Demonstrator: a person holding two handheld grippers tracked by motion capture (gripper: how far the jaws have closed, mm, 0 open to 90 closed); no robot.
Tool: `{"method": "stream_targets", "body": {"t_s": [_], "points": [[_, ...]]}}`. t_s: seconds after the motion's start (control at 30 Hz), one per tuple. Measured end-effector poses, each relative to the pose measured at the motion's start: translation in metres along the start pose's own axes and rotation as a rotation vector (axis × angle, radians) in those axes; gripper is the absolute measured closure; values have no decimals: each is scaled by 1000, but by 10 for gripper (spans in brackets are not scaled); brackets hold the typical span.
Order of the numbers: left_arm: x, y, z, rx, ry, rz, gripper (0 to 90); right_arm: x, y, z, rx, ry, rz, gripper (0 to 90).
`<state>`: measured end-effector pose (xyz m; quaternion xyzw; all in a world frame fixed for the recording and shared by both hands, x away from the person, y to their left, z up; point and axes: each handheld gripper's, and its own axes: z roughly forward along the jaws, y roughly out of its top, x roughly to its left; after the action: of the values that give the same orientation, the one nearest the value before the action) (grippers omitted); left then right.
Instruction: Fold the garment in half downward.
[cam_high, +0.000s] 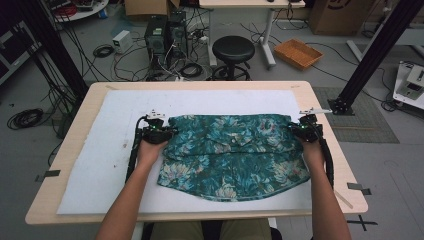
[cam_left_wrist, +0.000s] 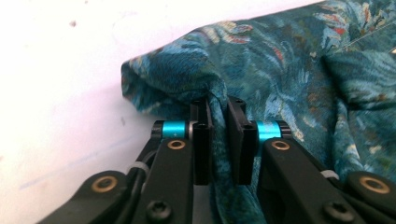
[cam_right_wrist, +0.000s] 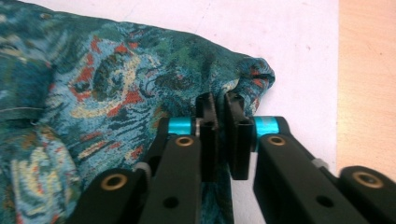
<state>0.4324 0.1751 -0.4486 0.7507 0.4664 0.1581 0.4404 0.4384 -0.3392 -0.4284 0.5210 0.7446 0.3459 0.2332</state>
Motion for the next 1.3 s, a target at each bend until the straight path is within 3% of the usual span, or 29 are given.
{"method": "stream_targets", "body": {"t_s": [0.07,0.13,0.17,0.2,0.23,0.27,0.3,0.33,0.37,0.4,0.43,0.47,0.5,0.6,0.63,0.8,0.87,0.9,0.97,1.1,1.13,1.3], "points": [[1,-2,-4,5,15,11,777,0,0,-2,1,-1,4,792],[3,-2,-10,-3,36,13,606,0,0,-9,-21,5,27,634],[4,-2,-14,-16,34,9,588,0,0,-13,-37,-1,29,570],[4,-1,-19,-35,27,16,588,0,0,-13,-37,-1,29,570],[3,4,-27,-78,22,35,527,1,0,-21,-73,-9,29,497],[3,4,-27,-78,22,35,501,1,0,-21,-73,-9,29,497],[0,9,-35,-120,-15,50,481,3,1,-29,-115,17,22,437],[0,9,-35,-120,-15,50,462,5,2,-33,-129,35,22,410],[-5,15,-39,-142,-61,85,444,7,3,-36,-137,67,25,401],[-5,15,-39,-142,-61,85,431,7,3,-36,-137,67,25,401],[-13,22,-42,-157,-104,132,421,13,3,-41,-149,102,10,375],[-13,22,-42,-157,-104,132,417,13,3,-41,-149,102,10,375],[-17,25,-41,-155,-124,148,411,20,2,-46,-157,142,6,359],[-29,36,-36,-122,-167,199,385,27,-1,-50,-171,164,-5,334],[-36,44,-30,-102,-186,213,360,34,-6,-53,-179,203,-5,320],[-50,59,-11,-72,-217,215,260,47,-19,-51,-172,258,-33,293],[-58,64,-1,-50,-225,222,259,50,-21,-49,-152,276,-45,274],[-65,68,12,-26,-255,225,259,51,-21,-48,-148,285,-52,250],[-69,69,18,-8,-257,229,259,53,-20,-49,-152,298,-54,208],[-83,64,48,82,-257,257,259,55,-21,-48,-149,334,-82,208],[-83,64,48,82,-257,257,260,55,-21,-48,-149,339,-89,208],[-95,50,68,171,-257,290,270,55,-23,-47,-142,371,-99,208]]}}
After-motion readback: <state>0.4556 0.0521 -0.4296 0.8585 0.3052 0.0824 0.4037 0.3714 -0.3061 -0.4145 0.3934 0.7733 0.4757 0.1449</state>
